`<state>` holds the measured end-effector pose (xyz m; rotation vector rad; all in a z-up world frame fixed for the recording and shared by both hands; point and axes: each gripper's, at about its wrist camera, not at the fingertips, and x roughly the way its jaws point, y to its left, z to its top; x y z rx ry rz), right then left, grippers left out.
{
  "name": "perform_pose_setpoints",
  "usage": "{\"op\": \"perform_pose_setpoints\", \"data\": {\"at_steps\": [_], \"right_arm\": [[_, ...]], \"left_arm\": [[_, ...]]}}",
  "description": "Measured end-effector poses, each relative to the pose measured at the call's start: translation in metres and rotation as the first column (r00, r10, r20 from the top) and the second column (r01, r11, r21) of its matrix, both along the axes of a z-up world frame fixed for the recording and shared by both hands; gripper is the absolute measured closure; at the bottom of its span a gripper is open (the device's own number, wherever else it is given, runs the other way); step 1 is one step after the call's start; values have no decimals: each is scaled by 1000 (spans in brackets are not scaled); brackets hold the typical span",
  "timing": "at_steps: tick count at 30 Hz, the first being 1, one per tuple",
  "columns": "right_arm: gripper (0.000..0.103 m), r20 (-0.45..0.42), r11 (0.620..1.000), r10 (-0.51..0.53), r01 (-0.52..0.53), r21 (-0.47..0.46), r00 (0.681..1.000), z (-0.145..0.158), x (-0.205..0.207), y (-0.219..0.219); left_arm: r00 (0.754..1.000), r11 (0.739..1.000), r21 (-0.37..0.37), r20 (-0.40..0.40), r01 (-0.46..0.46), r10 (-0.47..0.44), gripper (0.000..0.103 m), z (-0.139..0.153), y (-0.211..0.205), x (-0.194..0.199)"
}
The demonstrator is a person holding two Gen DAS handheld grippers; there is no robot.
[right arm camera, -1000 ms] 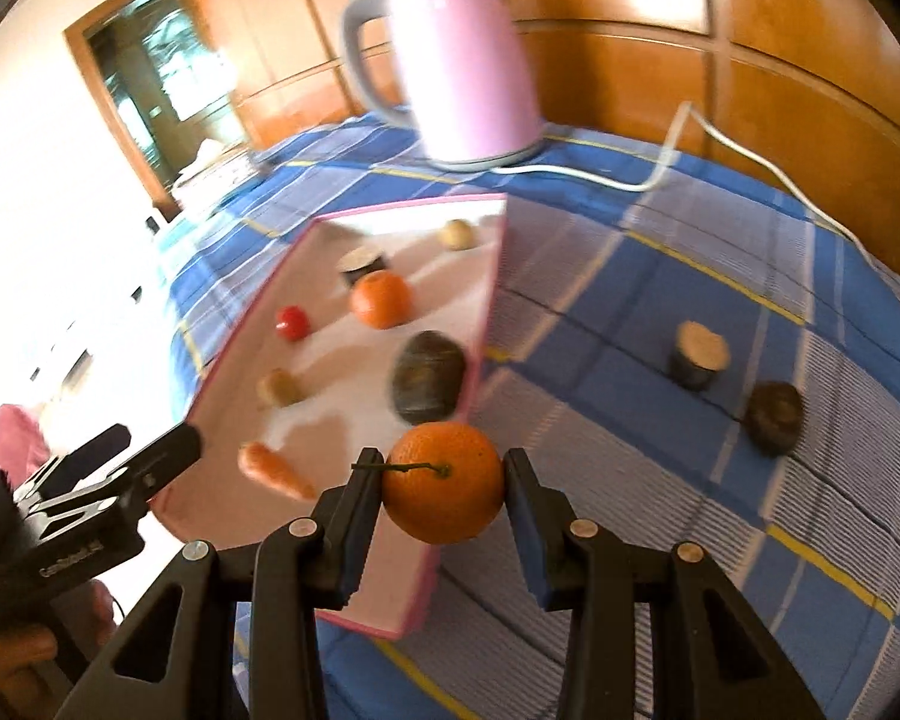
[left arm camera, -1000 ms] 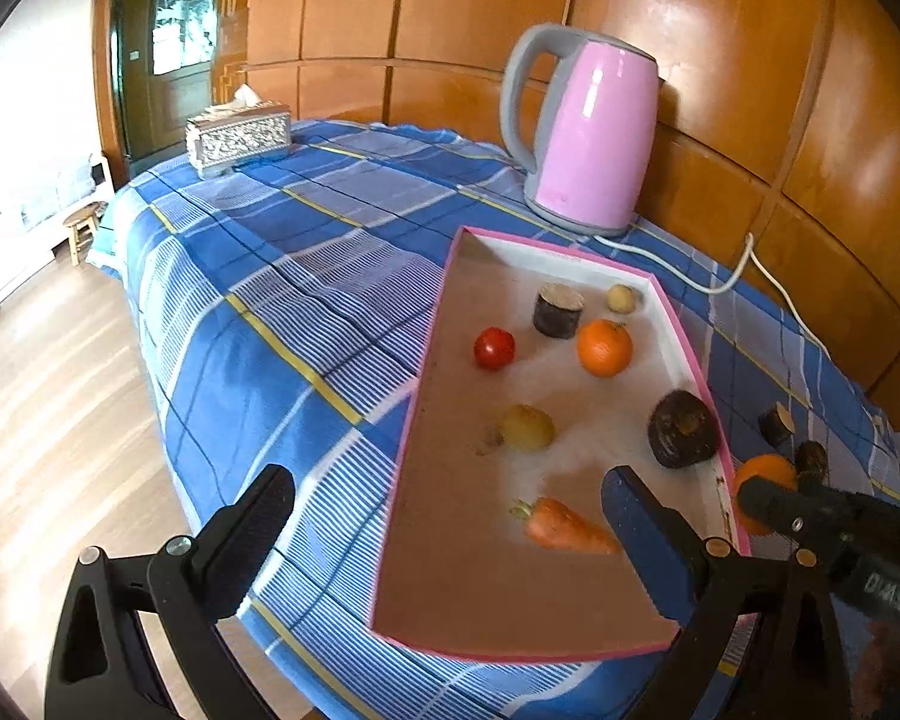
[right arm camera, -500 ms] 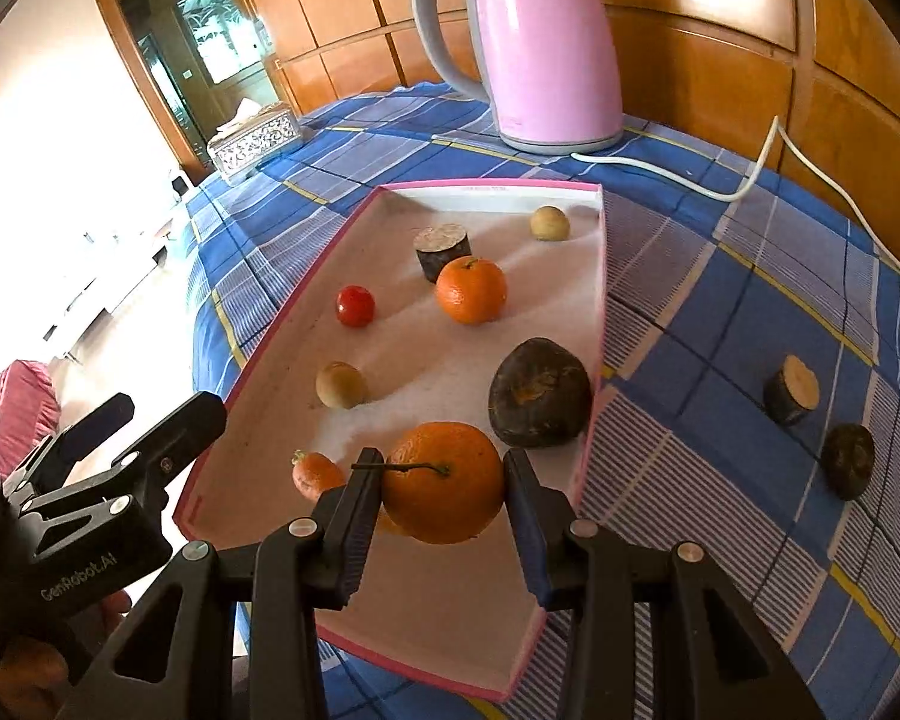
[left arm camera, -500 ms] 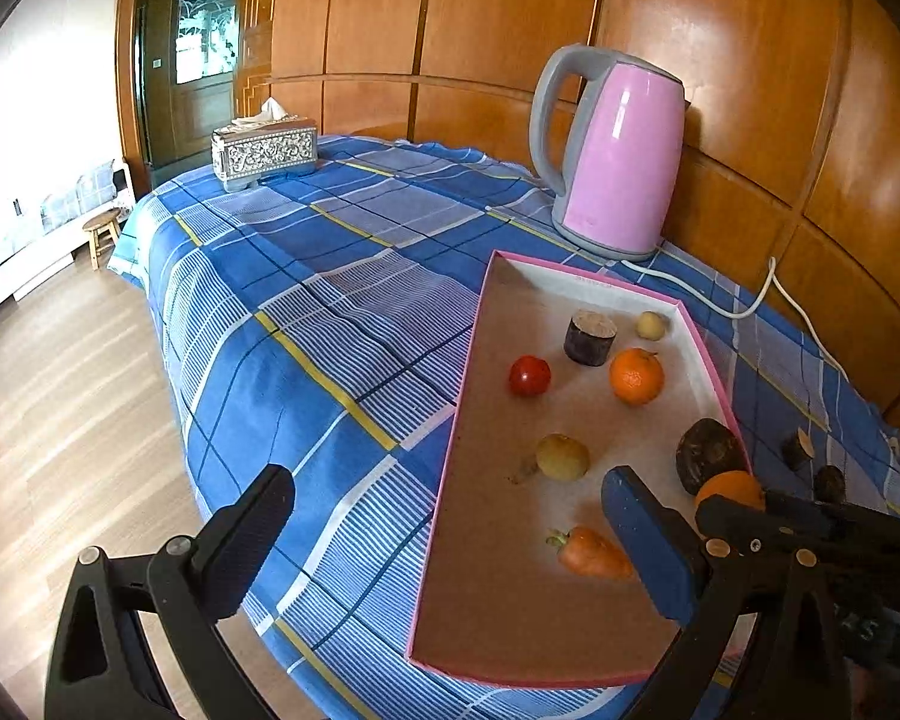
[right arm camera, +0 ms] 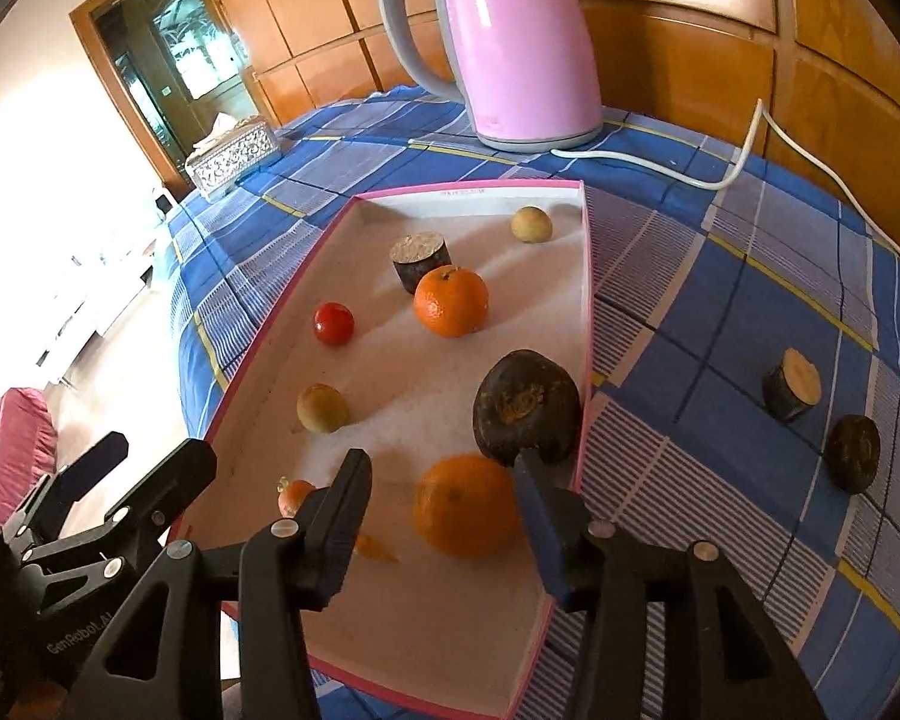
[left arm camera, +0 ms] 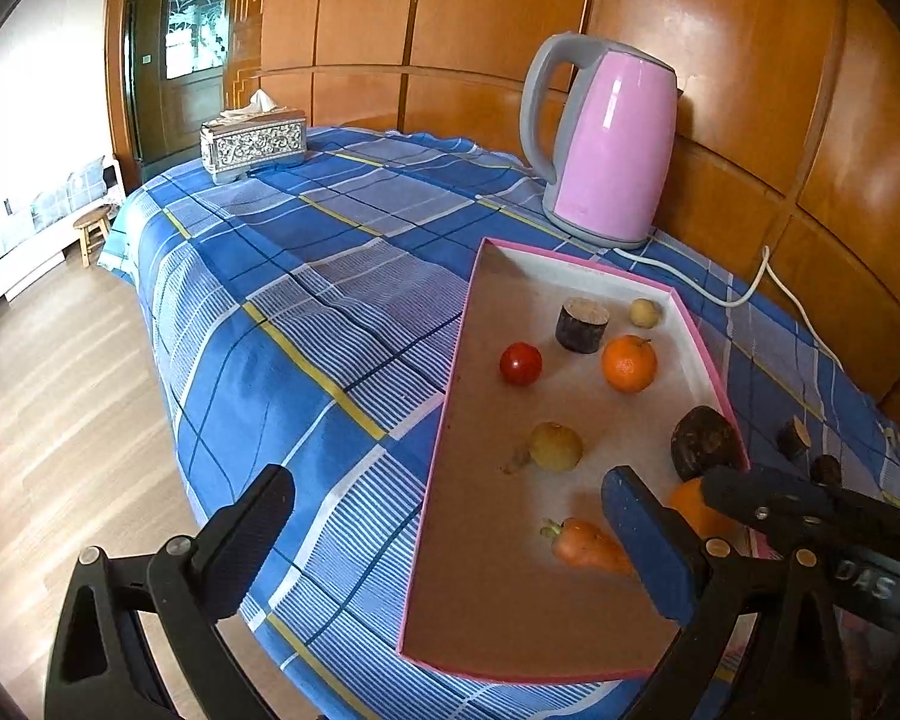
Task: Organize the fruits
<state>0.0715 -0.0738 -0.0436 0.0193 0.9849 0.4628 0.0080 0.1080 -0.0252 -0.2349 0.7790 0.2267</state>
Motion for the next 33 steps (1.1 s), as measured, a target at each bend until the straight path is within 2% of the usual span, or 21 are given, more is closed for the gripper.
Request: {"op": "perform_pose_setpoints", "data": {"at_steps": [9, 18, 23, 27, 33], "right_arm": [[50, 44, 996, -87, 85, 31, 995, 13, -23, -35], [49, 38, 966, -259, 258, 18, 965, 5, -46, -91], [48, 56, 925, -376, 378, -41, 925, -3, -58, -123], [48, 73, 876, -470, 475, -89, 880, -9, -67, -153], [48, 65, 777, -616, 619, -120, 785, -20, -87, -208]], "left_arm": [[1000, 1000, -2, -4, 23, -23, 0, 2, -5, -1], [996, 996, 2, 18, 84, -84, 0, 8, -13, -2], [992, 992, -10, 41, 123, -122, 0, 13, -19, -2], [990, 991, -23, 51, 135, -134, 0, 15, -20, -2], [982, 983, -42, 72, 178, -175, 0, 21, -29, -1]]}}
